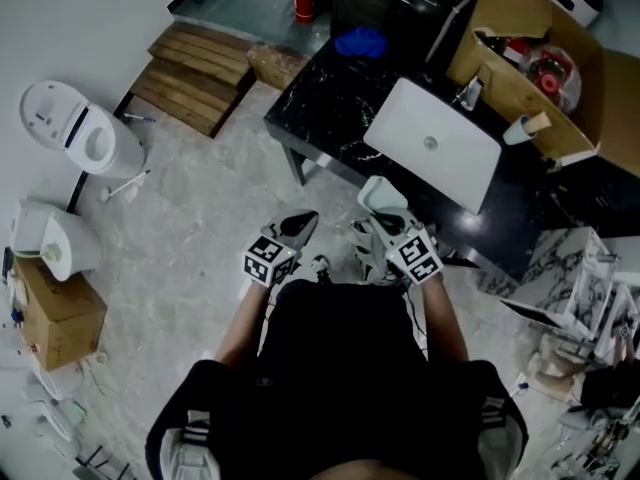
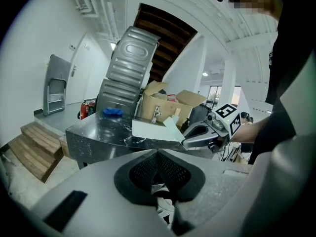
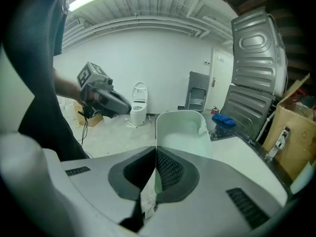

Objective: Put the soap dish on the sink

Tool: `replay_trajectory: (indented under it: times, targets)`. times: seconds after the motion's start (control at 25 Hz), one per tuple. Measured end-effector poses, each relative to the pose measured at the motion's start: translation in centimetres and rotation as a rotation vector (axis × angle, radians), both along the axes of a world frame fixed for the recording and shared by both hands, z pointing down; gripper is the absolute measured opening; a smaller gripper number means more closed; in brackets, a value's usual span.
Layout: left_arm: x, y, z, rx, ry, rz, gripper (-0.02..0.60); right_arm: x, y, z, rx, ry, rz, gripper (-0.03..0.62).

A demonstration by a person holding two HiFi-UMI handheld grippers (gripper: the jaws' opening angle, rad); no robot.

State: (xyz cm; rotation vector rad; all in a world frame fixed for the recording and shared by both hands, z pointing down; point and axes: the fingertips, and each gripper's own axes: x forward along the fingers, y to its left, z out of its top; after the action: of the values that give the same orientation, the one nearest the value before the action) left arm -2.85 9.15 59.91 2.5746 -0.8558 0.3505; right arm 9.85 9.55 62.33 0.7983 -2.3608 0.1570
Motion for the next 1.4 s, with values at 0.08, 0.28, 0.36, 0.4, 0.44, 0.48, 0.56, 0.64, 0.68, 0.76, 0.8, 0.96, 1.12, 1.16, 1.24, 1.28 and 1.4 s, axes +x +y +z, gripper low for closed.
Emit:
replay_trajectory:
  times: [0.08,0.28,0.36,0.4,0.44,0.48,0.56,0.64,0.68,0.76,0.8,0.96,1.12,1.16,1.24,1.28,1.4]
  targets:
    - [-0.1,-0.1,-0.1,0.001,0.005,0.014,0.000,-0.3,0.1,0.2,0.003,0.000,0.007,-0.003]
    - [-1.0,-0.2,-0.4,0.000,0.008,0.045,0.000,-2.2,0.5,0.5,-0.004,0.005,0.018,-0.003]
    - [-1.7,-0.2,-0.6,-0.003,0.008,0.043,0.000,-3.1,0.7,0.4,-0.014,0.010,0.015,-0.003]
    - [-2.1,-0.1,-0.6,-0.004,0.010,0.038,0.000,-3.5,1.0,0.5,-0.025,0.011,0.018,-0.003]
    - [-2.5,-0.1,-0.6,-0.004,0.012,0.031,0.000,-3.8,1.2,0.6,-0.034,0.009,0.018,-0.003]
    - [-2.9,-0.1,-0.6,-0.006,0.014,0.022,0.000,-4.1,1.3,0.7,-0.036,0.008,0.013,-0.003]
    - [-3.6,-0.2,-0.4,-0.004,0.018,0.002,0.000,-4.4,1.2,0.7,-0.024,0.012,-0.010,-0.003]
    - [-4.2,0.0,-0.1,-0.004,0.019,-0.014,0.000,-4.5,1.1,1.0,-0.024,0.018,-0.015,-0.003]
    - [-4.4,0.3,0.2,-0.010,0.017,-0.017,0.000,-4.6,1.2,1.1,-0.028,0.017,-0.010,-0.003]
    - [-4.6,0.8,0.6,-0.019,0.010,-0.016,0.000,-4.8,1.1,1.0,-0.032,0.008,0.002,-0.003]
    - [-4.6,1.1,0.8,-0.025,0.005,-0.014,0.000,-4.9,1.0,0.8,-0.026,0.005,-0.003,-0.003]
    - [-4.8,1.5,0.8,-0.023,0.001,-0.014,0.000,-5.6,1.1,1.0,-0.017,0.007,-0.033,-0.003]
    - [-5.0,1.4,0.4,-0.015,0.015,-0.027,0.000,-6.4,0.9,1.1,-0.004,0.001,-0.057,-0.003]
    - [-5.0,1.5,0.1,-0.022,0.031,-0.035,0.000,-6.6,0.9,0.9,-0.003,-0.004,-0.061,-0.002]
    - [-5.0,1.5,-0.5,-0.035,0.064,-0.052,0.000,-6.9,0.9,0.7,-0.002,-0.015,-0.066,-0.003]
    - [-5.0,1.5,-0.6,-0.033,0.068,-0.059,0.000,-6.9,1.0,0.8,-0.002,-0.017,-0.068,-0.003]
    - [-5.2,1.6,-0.7,-0.017,0.058,-0.064,0.000,-6.9,1.1,0.9,-0.006,-0.011,-0.071,-0.003]
